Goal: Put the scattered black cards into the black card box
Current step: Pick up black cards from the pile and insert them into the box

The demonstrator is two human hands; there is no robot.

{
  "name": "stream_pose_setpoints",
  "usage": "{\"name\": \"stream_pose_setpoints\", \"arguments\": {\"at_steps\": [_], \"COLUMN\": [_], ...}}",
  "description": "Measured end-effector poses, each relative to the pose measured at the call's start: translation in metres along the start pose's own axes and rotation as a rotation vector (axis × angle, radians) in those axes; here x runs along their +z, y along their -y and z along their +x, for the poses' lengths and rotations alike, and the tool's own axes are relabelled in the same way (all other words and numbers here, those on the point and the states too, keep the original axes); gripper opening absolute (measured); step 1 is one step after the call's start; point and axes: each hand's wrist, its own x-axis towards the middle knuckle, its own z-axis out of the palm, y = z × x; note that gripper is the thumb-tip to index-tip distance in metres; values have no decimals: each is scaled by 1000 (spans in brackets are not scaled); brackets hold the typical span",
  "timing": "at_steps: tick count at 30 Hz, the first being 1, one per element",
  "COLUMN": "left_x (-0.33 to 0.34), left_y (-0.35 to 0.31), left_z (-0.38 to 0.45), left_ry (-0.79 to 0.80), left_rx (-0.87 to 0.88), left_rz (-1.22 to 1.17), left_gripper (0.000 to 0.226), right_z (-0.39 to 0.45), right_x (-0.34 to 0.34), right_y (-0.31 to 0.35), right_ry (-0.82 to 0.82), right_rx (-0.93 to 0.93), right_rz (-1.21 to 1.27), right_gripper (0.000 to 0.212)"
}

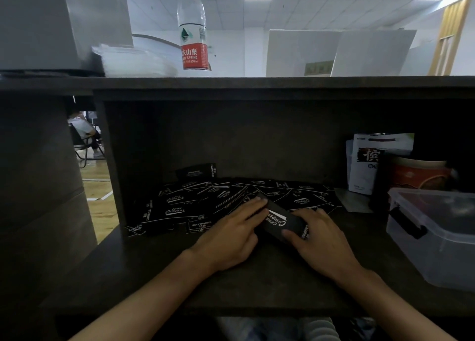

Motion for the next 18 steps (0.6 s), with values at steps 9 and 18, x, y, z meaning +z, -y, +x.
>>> {"name": "stream_pose_setpoints", "arguments": {"at_steps": [9, 18], "left_x": [-30, -22], "left_y": [77, 65], "left_z": [-45, -43], "left_ry": [30, -14], "left_rx": [-890, -908], "left_rz": [386, 365], "left_gripper": [54, 35], "right_z": [24, 12], "right_x": [24, 33], "right_y": [38, 46], "right_ry": [-10, -50], "right_rx": [-45, -181], "right_rz": [41, -64], "right_gripper": [22, 21]}}
